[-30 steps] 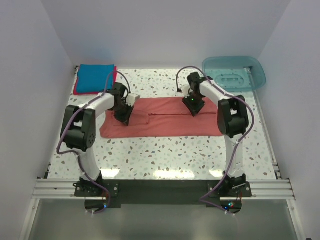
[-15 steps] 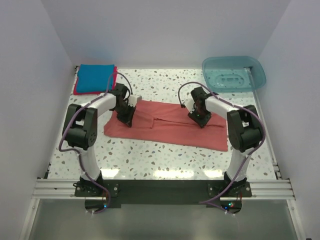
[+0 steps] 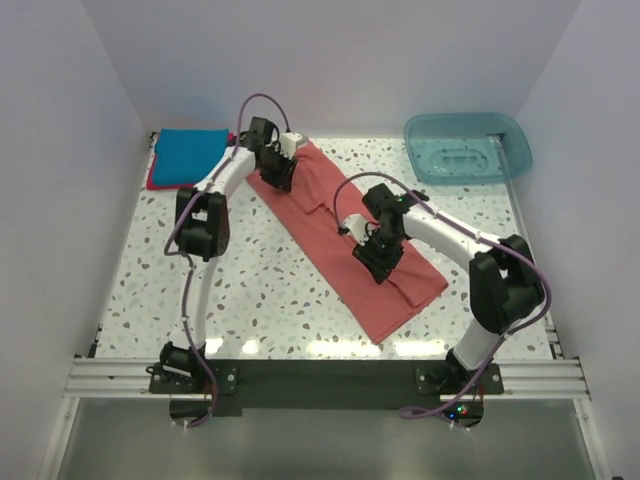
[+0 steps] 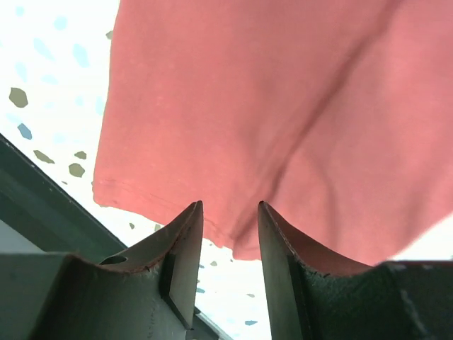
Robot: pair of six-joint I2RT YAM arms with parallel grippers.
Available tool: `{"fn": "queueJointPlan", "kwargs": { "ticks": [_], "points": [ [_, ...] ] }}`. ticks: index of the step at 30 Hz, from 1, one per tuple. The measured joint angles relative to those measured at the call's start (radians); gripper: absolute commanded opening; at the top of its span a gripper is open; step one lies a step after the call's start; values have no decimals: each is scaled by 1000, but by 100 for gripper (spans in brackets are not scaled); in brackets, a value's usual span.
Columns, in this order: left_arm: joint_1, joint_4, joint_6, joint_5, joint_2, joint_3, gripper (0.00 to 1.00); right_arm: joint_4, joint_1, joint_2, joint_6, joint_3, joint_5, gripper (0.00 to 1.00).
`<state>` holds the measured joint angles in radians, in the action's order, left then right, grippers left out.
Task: Fold and stack the t-shirts
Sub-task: Fold the tshirt
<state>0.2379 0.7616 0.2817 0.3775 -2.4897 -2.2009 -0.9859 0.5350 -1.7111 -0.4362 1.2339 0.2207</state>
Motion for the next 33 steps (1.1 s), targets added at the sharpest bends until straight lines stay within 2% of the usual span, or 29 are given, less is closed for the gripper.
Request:
{"fn": "queueJointPlan", "kwargs": {
  "ticks": [2, 8, 9, 16, 20, 28, 33],
  "points": [
    [-2, -43, 0, -1, 15, 19, 48, -8, -26, 32, -11, 26, 12, 40],
    [-8, -177, -18, 2, 211, 247, 49, -10, -79, 93, -127, -39, -42, 35],
    [-9, -182, -23, 5, 246, 268, 49, -8, -78, 92, -148, -61, -56, 32],
    [-10, -199, -72, 36, 406, 376, 45, 14, -72, -13, -231, -124, -153, 24],
    [-10, -197, -102, 48, 435, 472, 43, 26, -55, -84, -237, -124, -153, 22],
    [-10, -161, -161, 58, 435, 594, 41, -69, 42, -166, -218, -68, -77, 22],
    [-10, -153, -171, 58, 435, 612, 40, -79, 233, -198, -155, -33, 89, 28]
  ]
}}
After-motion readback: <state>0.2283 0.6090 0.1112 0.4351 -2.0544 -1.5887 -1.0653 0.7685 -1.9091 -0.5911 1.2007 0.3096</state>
